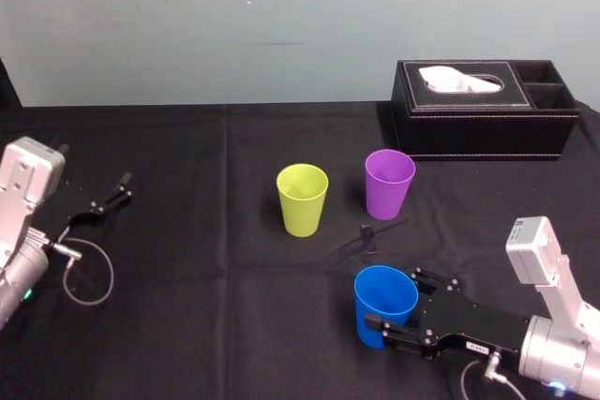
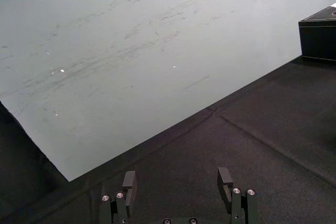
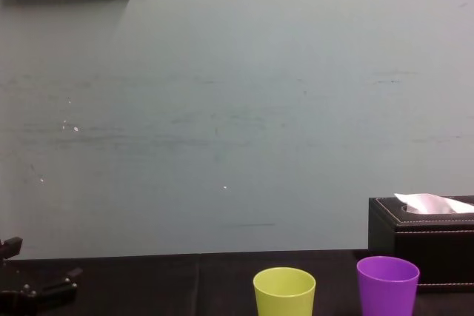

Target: Stack the three plastic cups sequentially using one hand.

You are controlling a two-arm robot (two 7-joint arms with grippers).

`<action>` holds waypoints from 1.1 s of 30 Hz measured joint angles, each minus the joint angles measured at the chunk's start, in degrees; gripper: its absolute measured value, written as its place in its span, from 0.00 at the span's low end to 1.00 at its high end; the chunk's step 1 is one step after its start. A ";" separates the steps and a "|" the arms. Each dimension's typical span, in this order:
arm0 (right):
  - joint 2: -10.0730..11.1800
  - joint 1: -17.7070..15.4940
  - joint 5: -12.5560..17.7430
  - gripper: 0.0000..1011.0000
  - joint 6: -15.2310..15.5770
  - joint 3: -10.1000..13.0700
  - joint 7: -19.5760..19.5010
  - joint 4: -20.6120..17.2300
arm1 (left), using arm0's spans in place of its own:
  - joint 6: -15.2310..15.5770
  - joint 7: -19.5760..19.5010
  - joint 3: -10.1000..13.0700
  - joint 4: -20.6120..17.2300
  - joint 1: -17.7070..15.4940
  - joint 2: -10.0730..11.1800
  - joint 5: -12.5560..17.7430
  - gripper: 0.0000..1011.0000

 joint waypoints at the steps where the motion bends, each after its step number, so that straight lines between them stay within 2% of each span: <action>1: 0.00 -0.01 0.01 0.75 0.00 0.01 0.01 -0.01 | 0.00 0.00 0.00 0.00 0.00 0.00 0.00 1.00; 10: 0.04 -0.05 0.08 0.72 0.00 0.05 0.05 -0.05 | 0.00 0.00 0.00 0.00 0.00 0.00 0.00 1.00; 27: 0.04 -0.06 0.08 0.72 0.02 0.05 0.07 -0.06 | 0.00 0.00 0.00 0.00 0.00 0.00 0.00 1.00; 33: 0.14 -0.65 0.45 0.72 0.76 0.70 -0.95 -1.57 | 0.00 0.00 0.00 0.00 0.00 0.00 0.00 1.00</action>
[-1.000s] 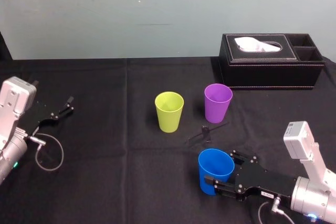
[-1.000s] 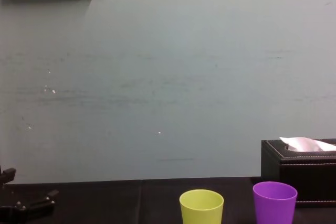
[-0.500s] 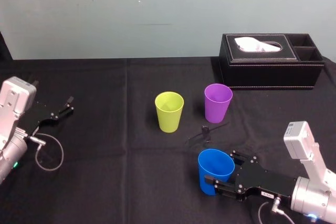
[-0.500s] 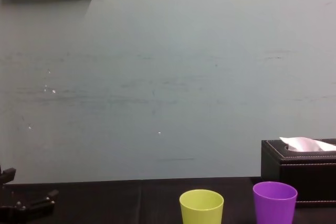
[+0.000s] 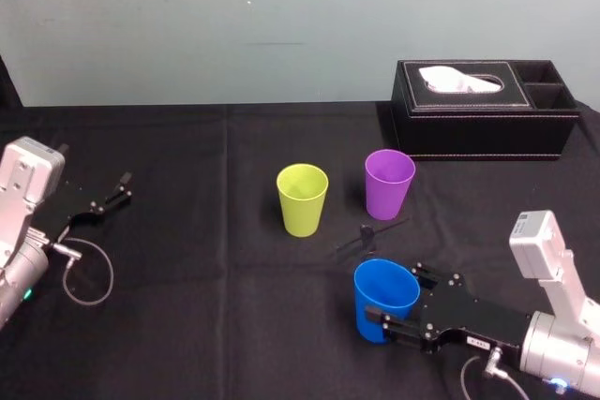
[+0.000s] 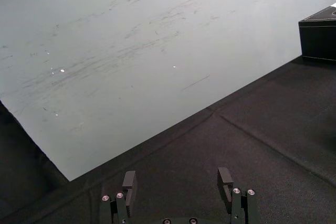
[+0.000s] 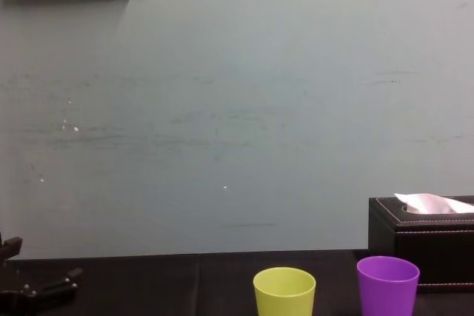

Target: Stack the three plastic cups sequentially using one hand.

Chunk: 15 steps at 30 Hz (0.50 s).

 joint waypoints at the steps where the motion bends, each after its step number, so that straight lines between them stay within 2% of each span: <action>1: 0.21 -0.21 0.22 0.72 0.16 0.27 -0.16 -0.58 | 0.00 0.00 0.00 0.00 0.00 0.00 0.00 1.00; 9: 1.80 -0.80 0.84 0.72 2.84 1.65 -1.49 -4.65 | 0.00 0.00 0.00 0.00 0.00 0.00 0.00 1.00; 15: 2.63 0.35 1.07 0.72 5.12 2.61 -2.54 -7.64 | 0.00 0.00 0.00 0.00 0.00 0.00 0.00 1.00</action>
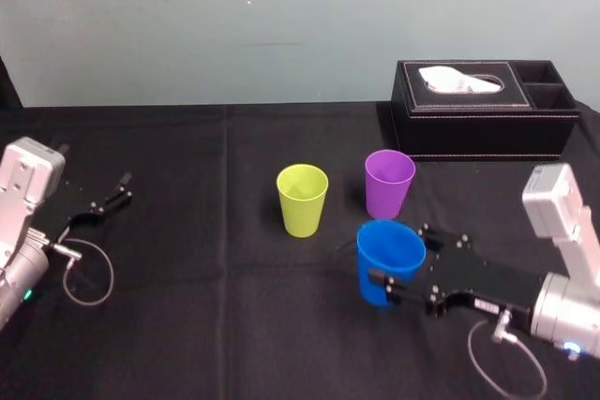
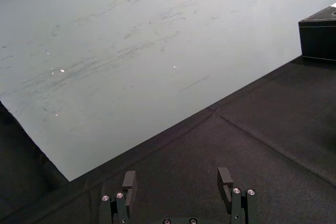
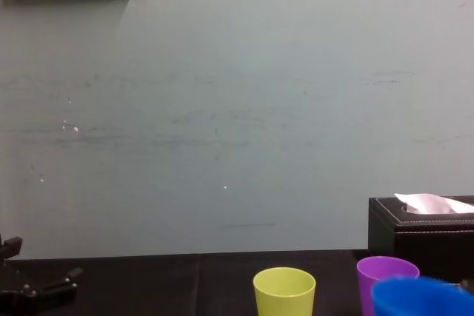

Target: Stack the three plastic cups sequentially using one hand.

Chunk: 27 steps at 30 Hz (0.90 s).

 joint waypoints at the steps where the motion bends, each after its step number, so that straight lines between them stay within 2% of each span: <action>1: 0.02 0.29 0.01 0.72 0.23 0.07 -0.15 -0.28 | 0.00 0.00 0.00 0.00 0.00 0.00 0.00 1.00; 7: -0.72 3.92 0.37 0.72 2.64 -0.14 -0.65 -1.05 | 0.00 0.00 0.00 0.00 0.00 0.00 0.00 1.00; 16: -2.98 9.77 2.08 0.72 6.14 -1.60 -1.06 1.07 | 0.00 0.00 0.00 0.00 0.00 0.00 0.00 1.00; 27: -5.48 16.29 0.01 0.72 8.55 -5.44 -2.17 4.14 | 0.00 0.00 0.00 0.00 0.00 0.00 0.00 1.00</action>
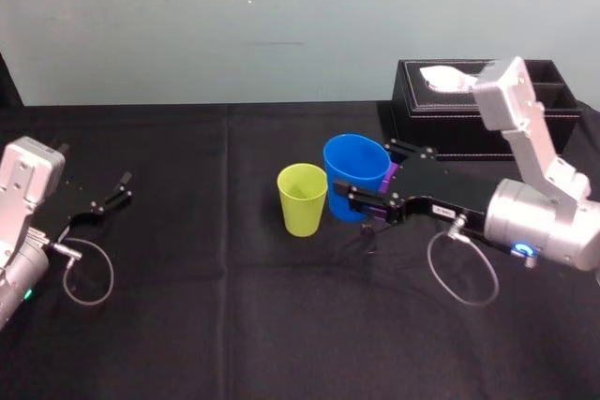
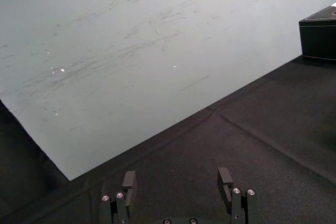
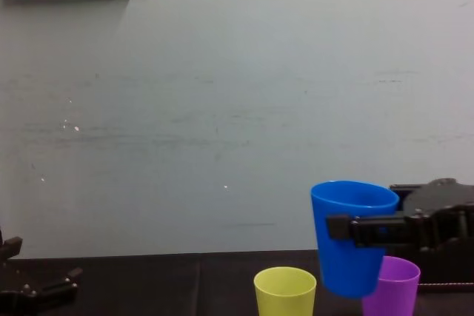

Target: Stack the three plastic cups sequentially using one hand.

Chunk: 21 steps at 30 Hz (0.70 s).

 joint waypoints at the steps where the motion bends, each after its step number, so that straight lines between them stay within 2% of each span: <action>1: -0.46 0.84 -0.43 0.72 0.34 -0.50 -0.24 0.47 | 0.00 0.00 0.00 0.00 0.00 0.00 0.00 1.00; 11: -3.11 5.01 -2.59 0.72 1.80 -3.03 -1.05 3.00 | 0.00 0.00 0.00 0.00 0.00 0.00 0.00 1.00; 21: -5.61 7.50 -4.48 0.72 2.47 -4.68 -1.69 5.68 | 0.00 0.00 0.00 0.00 0.00 0.00 0.00 1.00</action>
